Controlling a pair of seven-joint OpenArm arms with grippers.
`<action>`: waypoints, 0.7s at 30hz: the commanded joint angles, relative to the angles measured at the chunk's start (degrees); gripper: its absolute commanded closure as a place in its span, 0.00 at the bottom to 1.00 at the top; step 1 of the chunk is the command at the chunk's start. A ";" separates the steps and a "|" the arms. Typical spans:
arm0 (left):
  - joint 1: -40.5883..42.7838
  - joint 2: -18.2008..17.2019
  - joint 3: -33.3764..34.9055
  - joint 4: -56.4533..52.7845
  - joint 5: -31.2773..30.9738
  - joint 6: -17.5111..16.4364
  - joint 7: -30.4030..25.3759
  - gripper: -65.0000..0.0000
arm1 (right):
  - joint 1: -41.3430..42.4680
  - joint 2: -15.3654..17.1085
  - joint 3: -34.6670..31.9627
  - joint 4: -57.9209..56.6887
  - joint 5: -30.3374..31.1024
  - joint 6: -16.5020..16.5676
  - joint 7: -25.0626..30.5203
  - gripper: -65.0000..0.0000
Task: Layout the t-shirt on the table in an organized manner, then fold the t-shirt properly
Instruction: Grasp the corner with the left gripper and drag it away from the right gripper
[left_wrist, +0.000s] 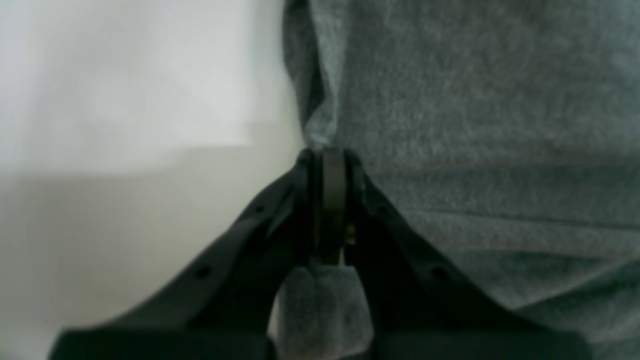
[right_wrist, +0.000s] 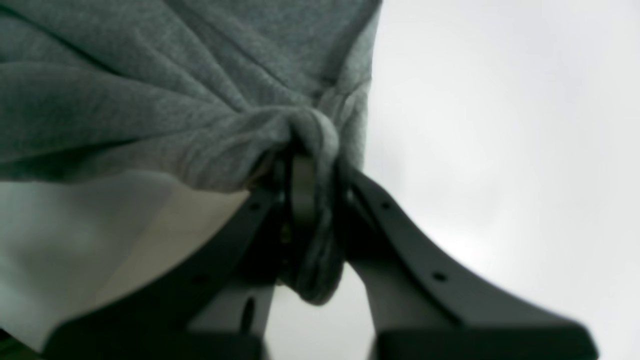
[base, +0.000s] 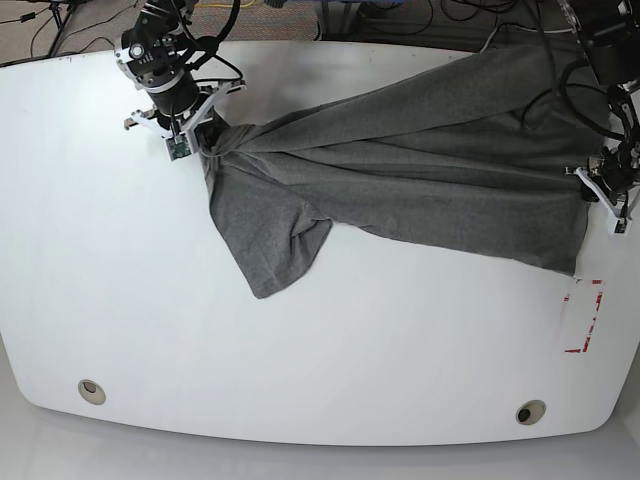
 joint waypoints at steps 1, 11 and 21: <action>-0.93 -1.15 -0.26 1.87 -0.24 0.14 0.08 0.89 | 0.87 0.23 0.09 1.02 0.18 -0.34 0.75 0.94; -7.69 0.16 -0.26 3.10 0.20 0.49 0.34 0.46 | 0.95 0.23 0.00 1.02 0.18 -0.34 0.75 0.94; -16.57 0.34 3.79 -7.98 0.11 2.42 -0.01 0.45 | 0.95 0.23 -0.08 0.93 0.27 -0.34 0.75 0.94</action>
